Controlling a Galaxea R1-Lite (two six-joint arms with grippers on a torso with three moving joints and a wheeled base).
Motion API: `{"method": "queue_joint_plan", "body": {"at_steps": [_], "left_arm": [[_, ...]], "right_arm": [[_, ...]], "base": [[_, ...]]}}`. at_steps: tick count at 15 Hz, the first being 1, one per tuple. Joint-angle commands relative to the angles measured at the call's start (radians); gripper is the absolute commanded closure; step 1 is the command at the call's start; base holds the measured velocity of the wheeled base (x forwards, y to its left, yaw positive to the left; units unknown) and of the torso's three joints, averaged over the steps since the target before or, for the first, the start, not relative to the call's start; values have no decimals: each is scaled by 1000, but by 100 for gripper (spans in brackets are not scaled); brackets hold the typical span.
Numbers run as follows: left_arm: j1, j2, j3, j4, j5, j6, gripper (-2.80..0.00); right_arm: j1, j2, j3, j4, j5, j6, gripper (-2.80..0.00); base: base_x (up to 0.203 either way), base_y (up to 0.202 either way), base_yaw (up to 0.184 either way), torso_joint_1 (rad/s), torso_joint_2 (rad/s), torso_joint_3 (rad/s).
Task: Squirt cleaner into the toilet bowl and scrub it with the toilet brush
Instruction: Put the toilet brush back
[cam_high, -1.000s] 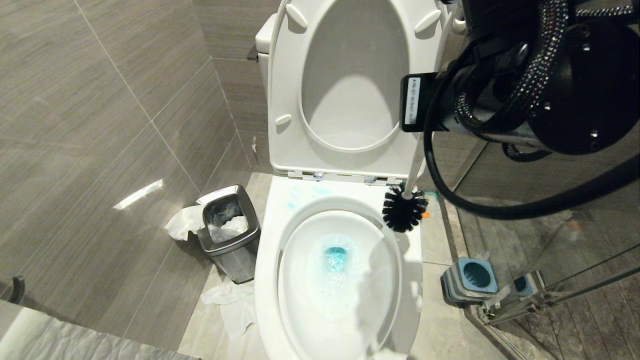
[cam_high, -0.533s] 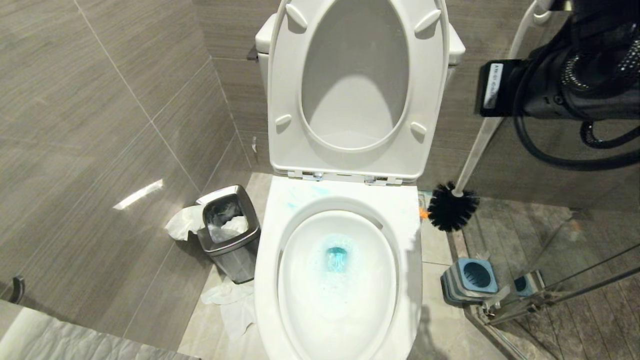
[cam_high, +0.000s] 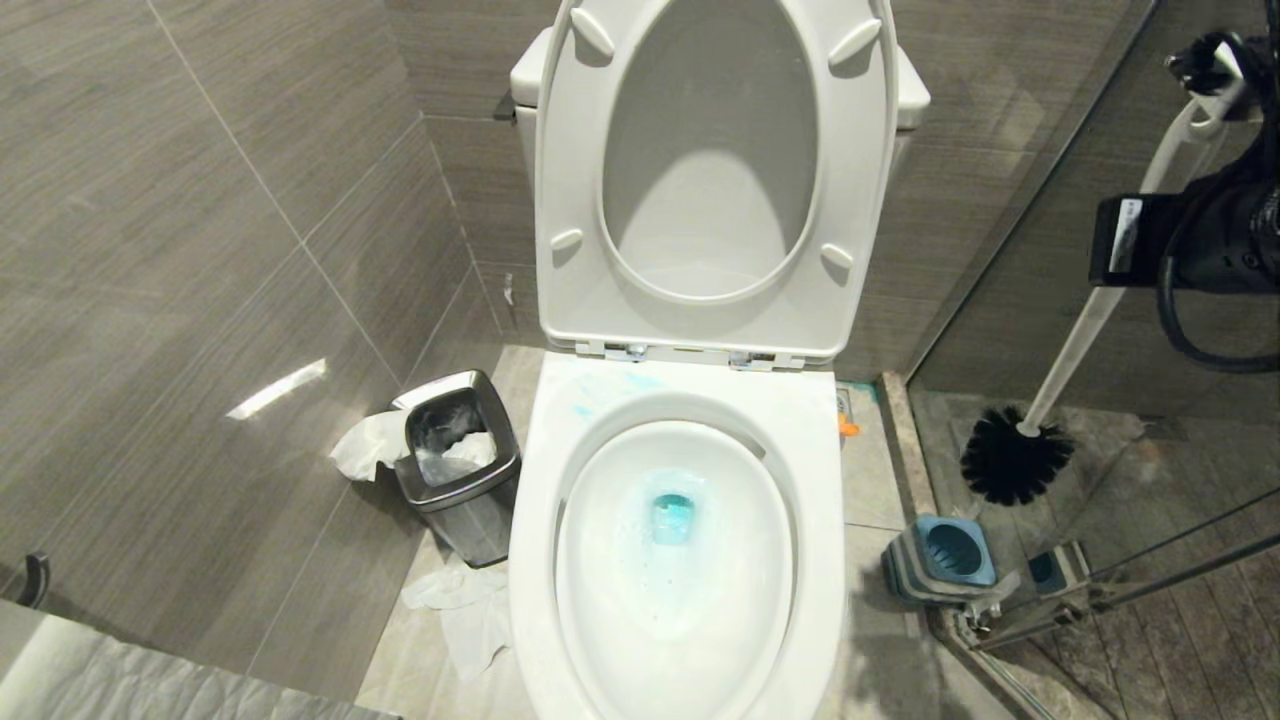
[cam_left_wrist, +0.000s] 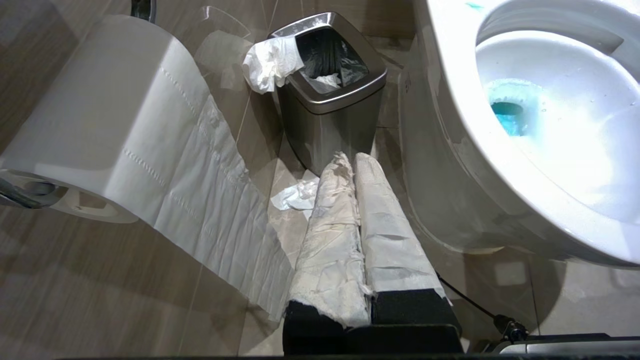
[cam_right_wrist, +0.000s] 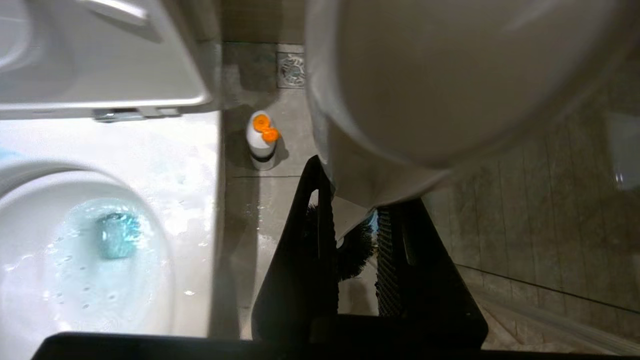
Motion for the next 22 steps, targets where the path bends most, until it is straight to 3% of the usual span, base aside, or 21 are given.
{"method": "queue_joint_plan", "body": {"at_steps": [1,5,7,11,14,19,22], "left_arm": [[1,2,2,0,0,0,0],[1,2,2,0,-2,1,0],[1,2,2,0,-2,1,0],[1,2,2,0,-2,1,0],[1,2,2,0,-2,0,0],[1,2,2,0,-2,0,0],[1,2,2,0,-2,-1,0]], "right_arm": [[-90,-29,186,-190,60,-33,0],[-234,-8,463,-569,192,-90,0],[-298,39,509,-662,227,-95,0],[-367,78,591,-802,372,-97,0],[-381,106,656,-828,394,-86,0],[-433,238,801,-1190,430,-93,0],[-457,303,845,-1267,430,-98,0]], "base": [[0,0,0,0,0,0],[0,0,0,0,0,0],[0,0,0,0,0,0],[0,0,0,0,0,0],[0,0,0,0,0,0],[0,0,0,0,0,0],[0,0,0,0,0,0]]}}
